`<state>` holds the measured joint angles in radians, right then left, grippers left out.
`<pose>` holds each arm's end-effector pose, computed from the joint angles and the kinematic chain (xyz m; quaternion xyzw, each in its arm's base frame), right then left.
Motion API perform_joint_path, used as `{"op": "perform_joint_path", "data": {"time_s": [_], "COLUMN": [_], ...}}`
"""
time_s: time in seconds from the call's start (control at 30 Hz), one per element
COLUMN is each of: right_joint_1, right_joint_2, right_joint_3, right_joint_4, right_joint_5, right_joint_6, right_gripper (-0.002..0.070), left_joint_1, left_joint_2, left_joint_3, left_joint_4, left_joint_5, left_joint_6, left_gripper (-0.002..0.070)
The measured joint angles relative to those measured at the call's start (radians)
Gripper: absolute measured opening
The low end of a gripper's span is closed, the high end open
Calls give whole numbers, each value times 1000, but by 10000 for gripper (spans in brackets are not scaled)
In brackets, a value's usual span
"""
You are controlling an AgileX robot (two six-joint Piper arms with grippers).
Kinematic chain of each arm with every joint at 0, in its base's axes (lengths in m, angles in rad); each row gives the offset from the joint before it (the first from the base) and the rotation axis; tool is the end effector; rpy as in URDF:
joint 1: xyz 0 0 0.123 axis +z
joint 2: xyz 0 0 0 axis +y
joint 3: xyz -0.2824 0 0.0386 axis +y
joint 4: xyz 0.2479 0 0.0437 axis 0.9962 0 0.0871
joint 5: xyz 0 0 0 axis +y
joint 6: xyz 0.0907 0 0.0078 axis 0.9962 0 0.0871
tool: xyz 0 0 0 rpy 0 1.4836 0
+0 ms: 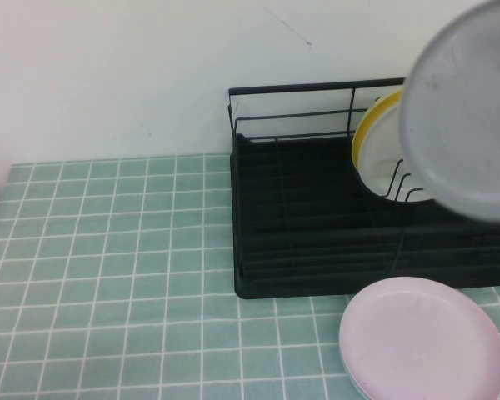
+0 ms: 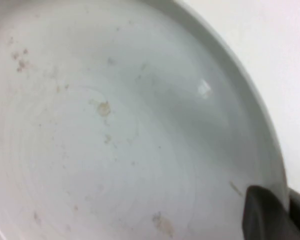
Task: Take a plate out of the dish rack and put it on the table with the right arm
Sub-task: Place the plate from the table
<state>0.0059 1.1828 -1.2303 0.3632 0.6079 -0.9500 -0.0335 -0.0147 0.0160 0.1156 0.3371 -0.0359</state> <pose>0.2548 0.0200 0.4162 -0.3214 0.7785 -0.0861 0.5322 0.0532 0.0017 0.1783 0.0304 0.7888 0.0273 0.6132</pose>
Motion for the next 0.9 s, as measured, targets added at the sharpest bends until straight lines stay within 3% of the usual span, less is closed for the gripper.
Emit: {"op": "perform_joint_path", "data": {"time_s": [0.2, 0.3, 0.5, 0.7, 0.9], "right_joint_1": [0, 0, 0, 0, 0], "right_joint_2": [-138, -167, -168, -143, -32], "right_joint_3": [157, 234, 414, 556, 569], "right_joint_4": [-106, -108, -97, -37, -6], "right_joint_5": [106, 179, 262, 177, 95], "right_joint_6": [484, 630, 707, 719, 716], "right_gripper": [10, 10, 10, 10, 10], "left_joint_1": [0, 0, 0, 0, 0], "left_joint_2": [0, 0, 0, 0, 0], "left_joint_3": [0, 0, 0, 0, 0], "left_joint_4": [0, 0, 0, 0, 0], "left_joint_5": [0, 0, 0, 0, 0], "left_joint_6": [0, 0, 0, 0, 0], "left_gripper": [-3, -3, -3, -3, -3]}}
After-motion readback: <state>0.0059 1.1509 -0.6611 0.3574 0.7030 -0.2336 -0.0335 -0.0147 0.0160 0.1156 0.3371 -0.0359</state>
